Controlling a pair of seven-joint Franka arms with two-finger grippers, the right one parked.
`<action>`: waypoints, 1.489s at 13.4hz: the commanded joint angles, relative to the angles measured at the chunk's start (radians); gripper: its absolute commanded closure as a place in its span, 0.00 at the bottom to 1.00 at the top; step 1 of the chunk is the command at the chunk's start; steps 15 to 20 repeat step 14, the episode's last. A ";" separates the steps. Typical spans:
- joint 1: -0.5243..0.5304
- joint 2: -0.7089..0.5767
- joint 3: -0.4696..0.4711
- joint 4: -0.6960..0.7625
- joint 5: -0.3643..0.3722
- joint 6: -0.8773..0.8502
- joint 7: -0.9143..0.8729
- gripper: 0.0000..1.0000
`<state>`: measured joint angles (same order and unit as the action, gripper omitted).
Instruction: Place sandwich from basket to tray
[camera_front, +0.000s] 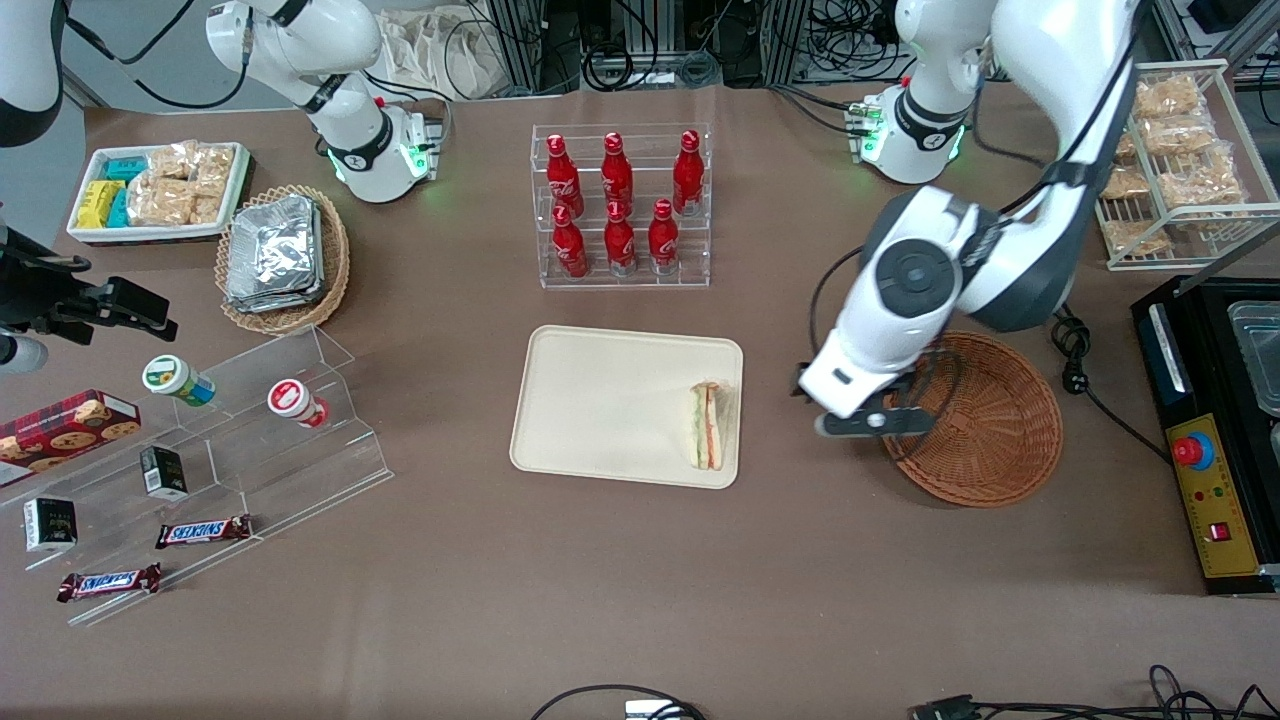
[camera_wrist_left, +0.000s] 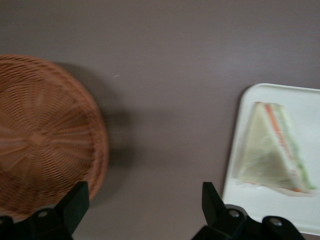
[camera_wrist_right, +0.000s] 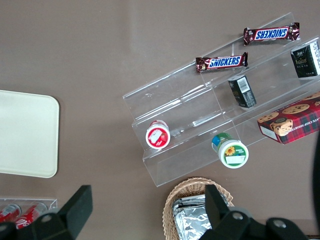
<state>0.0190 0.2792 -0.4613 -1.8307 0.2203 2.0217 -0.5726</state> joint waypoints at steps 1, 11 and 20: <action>0.086 -0.122 -0.004 -0.035 0.005 -0.078 0.005 0.00; 0.332 -0.123 -0.002 0.284 -0.136 -0.431 0.370 0.00; 0.334 -0.106 -0.002 0.329 -0.131 -0.452 0.365 0.00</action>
